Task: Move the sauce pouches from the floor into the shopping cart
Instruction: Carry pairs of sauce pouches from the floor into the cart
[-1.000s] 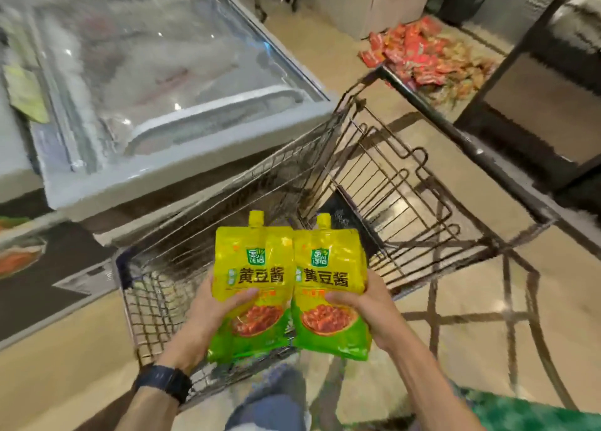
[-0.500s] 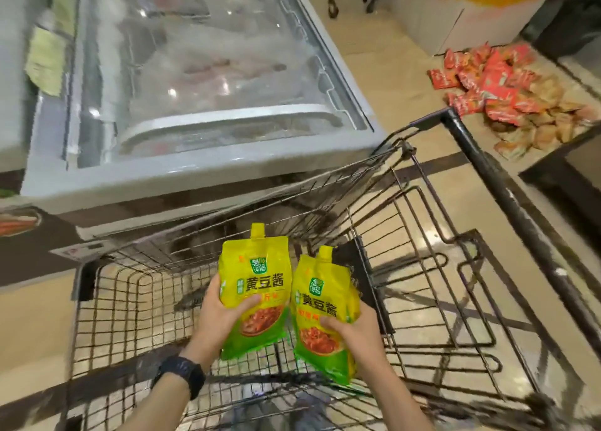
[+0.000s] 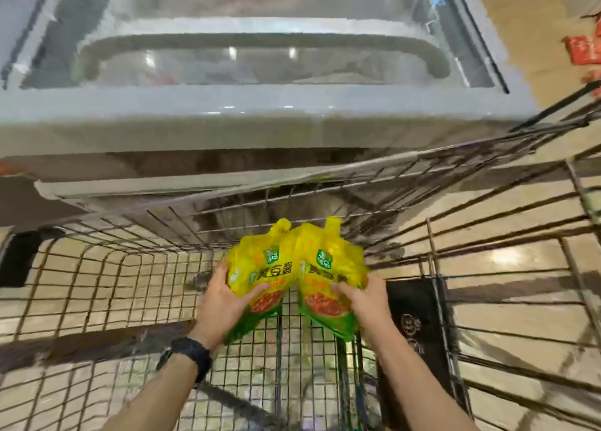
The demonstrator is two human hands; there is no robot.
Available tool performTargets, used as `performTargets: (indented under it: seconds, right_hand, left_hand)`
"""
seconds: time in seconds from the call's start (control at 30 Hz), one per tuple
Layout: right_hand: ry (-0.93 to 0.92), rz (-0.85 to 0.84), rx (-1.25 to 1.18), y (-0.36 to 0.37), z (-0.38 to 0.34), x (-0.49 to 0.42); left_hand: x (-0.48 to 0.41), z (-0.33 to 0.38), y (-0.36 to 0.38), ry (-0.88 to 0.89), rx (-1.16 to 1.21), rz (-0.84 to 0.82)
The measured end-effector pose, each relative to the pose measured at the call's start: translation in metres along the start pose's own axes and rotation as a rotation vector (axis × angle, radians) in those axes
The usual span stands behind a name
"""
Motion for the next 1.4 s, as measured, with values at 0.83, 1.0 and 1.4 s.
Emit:
performTargets:
  seconds: [0.83,1.0,1.4]
  right_hand:
    - [-0.365,0.232,0.39,-0.011,-0.02,-0.026]
    - [-0.386,0.156,0.399,-0.014,-0.031,-0.023]
    - [-0.283,0.345,0.695,-0.012,-0.048,0.036]
  left_hand:
    - [-0.032,0.004,-0.018,0.268,-0.061,0.043]
    - [-0.034,0.016,-0.016,0.231,0.007,0.084]
    - [-0.007,0.042,-0.036,0.224,-0.352,0.062]
Point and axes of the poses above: each hand's wrist, its own x-axis away from the middle knuckle, its own y-axis out of the palm, z = x × y, the point moved 4 cm from there along -x, towards the middle knuckle, and after that the axes turned 12 degrees about x, right-handed, at the moved point
